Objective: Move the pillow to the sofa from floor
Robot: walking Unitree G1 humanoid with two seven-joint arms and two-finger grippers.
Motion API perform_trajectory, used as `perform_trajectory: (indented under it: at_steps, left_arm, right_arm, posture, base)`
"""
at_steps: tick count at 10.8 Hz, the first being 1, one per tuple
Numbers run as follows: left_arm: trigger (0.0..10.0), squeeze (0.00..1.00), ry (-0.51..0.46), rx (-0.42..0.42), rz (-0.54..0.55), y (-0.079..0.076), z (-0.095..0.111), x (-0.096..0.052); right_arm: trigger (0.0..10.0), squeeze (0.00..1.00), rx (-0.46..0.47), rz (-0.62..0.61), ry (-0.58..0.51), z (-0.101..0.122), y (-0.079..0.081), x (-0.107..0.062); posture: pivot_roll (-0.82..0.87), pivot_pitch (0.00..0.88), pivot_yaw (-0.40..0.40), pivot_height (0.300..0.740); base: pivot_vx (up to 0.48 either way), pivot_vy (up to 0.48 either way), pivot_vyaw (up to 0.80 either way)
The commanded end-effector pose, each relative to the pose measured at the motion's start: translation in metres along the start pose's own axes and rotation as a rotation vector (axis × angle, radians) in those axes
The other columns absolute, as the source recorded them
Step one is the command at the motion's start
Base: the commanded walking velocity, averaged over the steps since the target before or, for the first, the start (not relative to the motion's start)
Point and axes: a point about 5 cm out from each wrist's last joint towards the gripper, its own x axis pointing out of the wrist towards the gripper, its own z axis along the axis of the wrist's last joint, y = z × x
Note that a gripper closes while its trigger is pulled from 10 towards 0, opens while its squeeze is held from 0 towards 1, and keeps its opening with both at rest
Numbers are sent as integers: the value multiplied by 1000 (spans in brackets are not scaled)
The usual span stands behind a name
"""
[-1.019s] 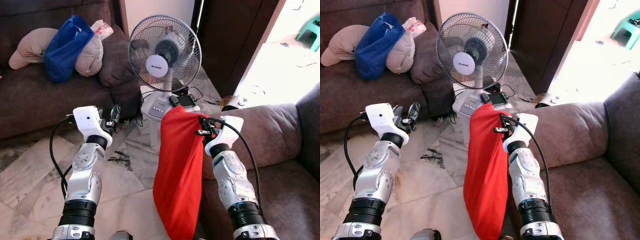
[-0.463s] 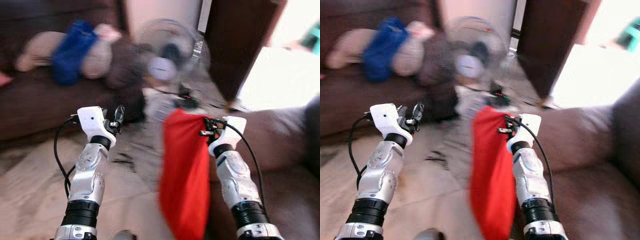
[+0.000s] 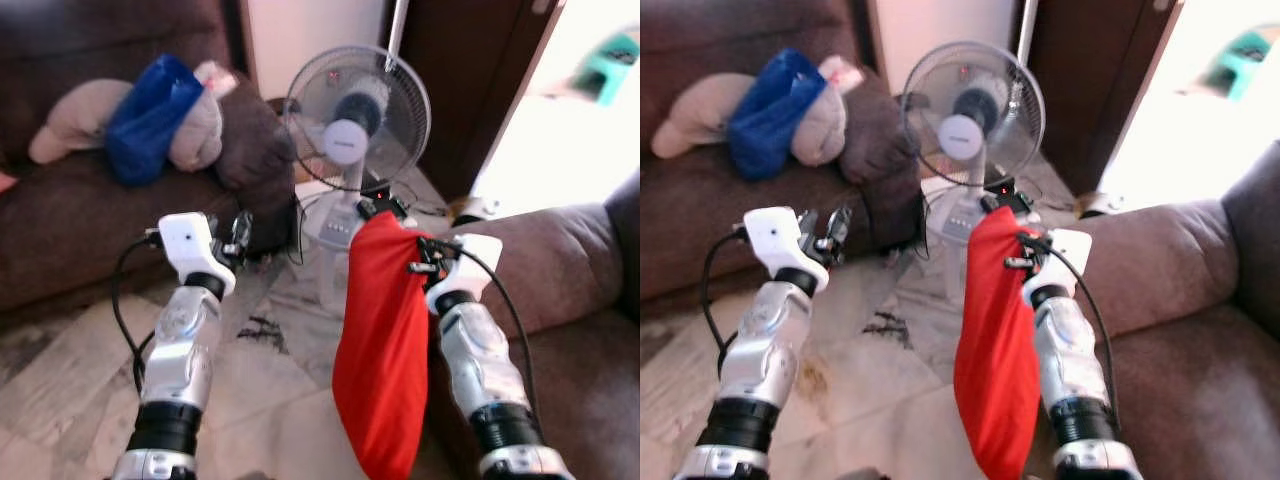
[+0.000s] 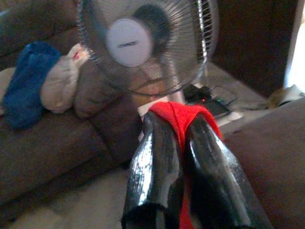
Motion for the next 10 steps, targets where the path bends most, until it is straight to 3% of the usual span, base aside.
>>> perform_trajectory:
  at_steps: [1, 2, 5, 10]
  left_arm:
    - [10000, 0, -9, 26, 4, 1, 3, -1]
    - [10000, 0, -6, 29, 5, 1, 2, -1]
    - [10000, 0, -6, 41, 33, 5, 1, -1]
    - [10000, 0, -17, 72, 85, 13, 4, 0]
  right_arm:
    - [10000, 0, -27, 38, -151, 34, 9, 10]
    - [10000, 0, -25, 36, -149, 34, 8, 10]
    - [10000, 0, -36, 33, -142, 34, 4, 10]
    - [10000, 0, -85, 178, -119, 34, 12, 13]
  posture:
    - [85, 13, -25, 740]
    - [86, 15, -26, 740]
    - [86, 16, -32, 740]
    - [89, 17, -30, 740]
  base:
    - [0, 0, 0]
    - [0, 0, 0]
    - [0, 0, -750]
    - [0, 0, 0]
